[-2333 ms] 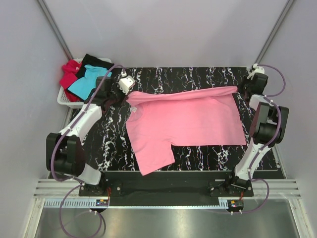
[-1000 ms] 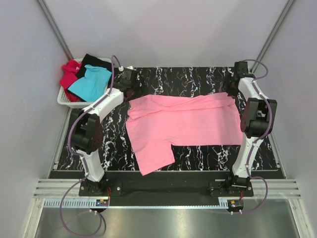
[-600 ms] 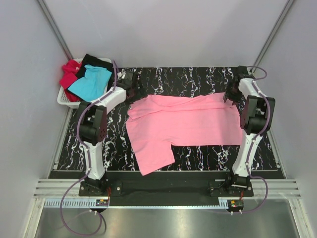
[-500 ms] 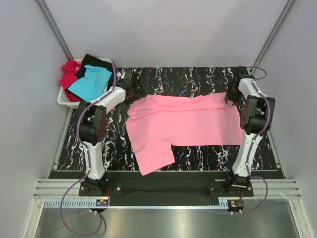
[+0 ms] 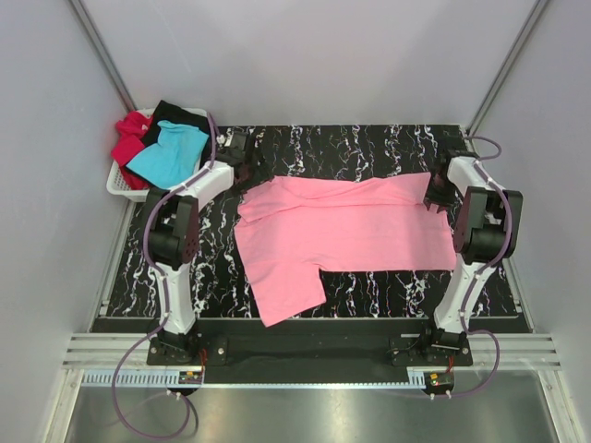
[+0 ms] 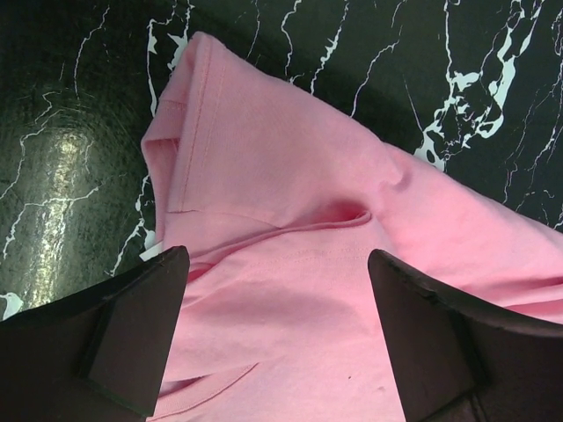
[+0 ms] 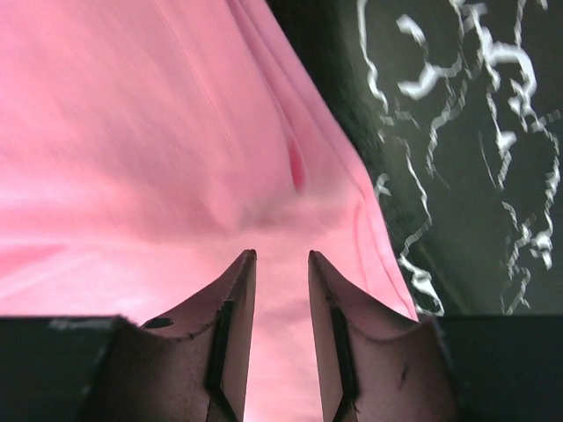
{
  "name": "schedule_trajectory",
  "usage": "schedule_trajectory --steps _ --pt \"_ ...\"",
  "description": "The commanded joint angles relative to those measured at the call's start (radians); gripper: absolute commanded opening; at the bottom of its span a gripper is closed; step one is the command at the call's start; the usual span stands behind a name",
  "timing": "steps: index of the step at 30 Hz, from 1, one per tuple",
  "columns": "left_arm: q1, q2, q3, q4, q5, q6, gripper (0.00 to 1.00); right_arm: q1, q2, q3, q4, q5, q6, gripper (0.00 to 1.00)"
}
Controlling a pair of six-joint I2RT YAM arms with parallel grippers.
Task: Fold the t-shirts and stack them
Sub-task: Fold the tshirt
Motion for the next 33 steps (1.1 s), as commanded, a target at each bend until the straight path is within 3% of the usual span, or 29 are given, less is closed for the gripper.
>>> schedule_trajectory --steps 1,3,6,12,16,18,22,33 --pt "0.006 0.004 0.051 0.017 0.013 -0.002 0.89 0.003 -0.101 -0.052 -0.003 0.070 0.008 0.37" --pt "0.006 0.015 0.065 0.017 0.026 -0.002 0.89 0.003 -0.130 -0.054 0.000 0.088 0.005 0.39" --pt "0.006 0.035 0.089 0.017 0.060 0.001 0.89 0.003 -0.133 0.019 -0.001 0.072 0.000 0.54" --pt "0.003 0.061 0.108 0.018 0.088 -0.014 0.86 0.004 -0.052 0.195 0.011 -0.072 0.024 0.56" --pt "0.004 0.089 0.115 0.021 0.086 -0.069 0.64 0.004 0.057 0.302 0.027 -0.132 0.052 0.46" --pt "0.004 0.104 0.126 0.023 0.099 -0.082 0.59 0.004 0.095 0.327 0.028 -0.146 0.061 0.41" --pt "0.006 0.130 0.129 0.024 0.100 -0.138 0.55 0.004 0.167 0.345 0.033 -0.178 0.090 0.34" --pt "0.072 0.130 0.016 0.049 0.062 -0.263 0.55 0.003 0.269 0.324 0.065 -0.113 0.070 0.35"
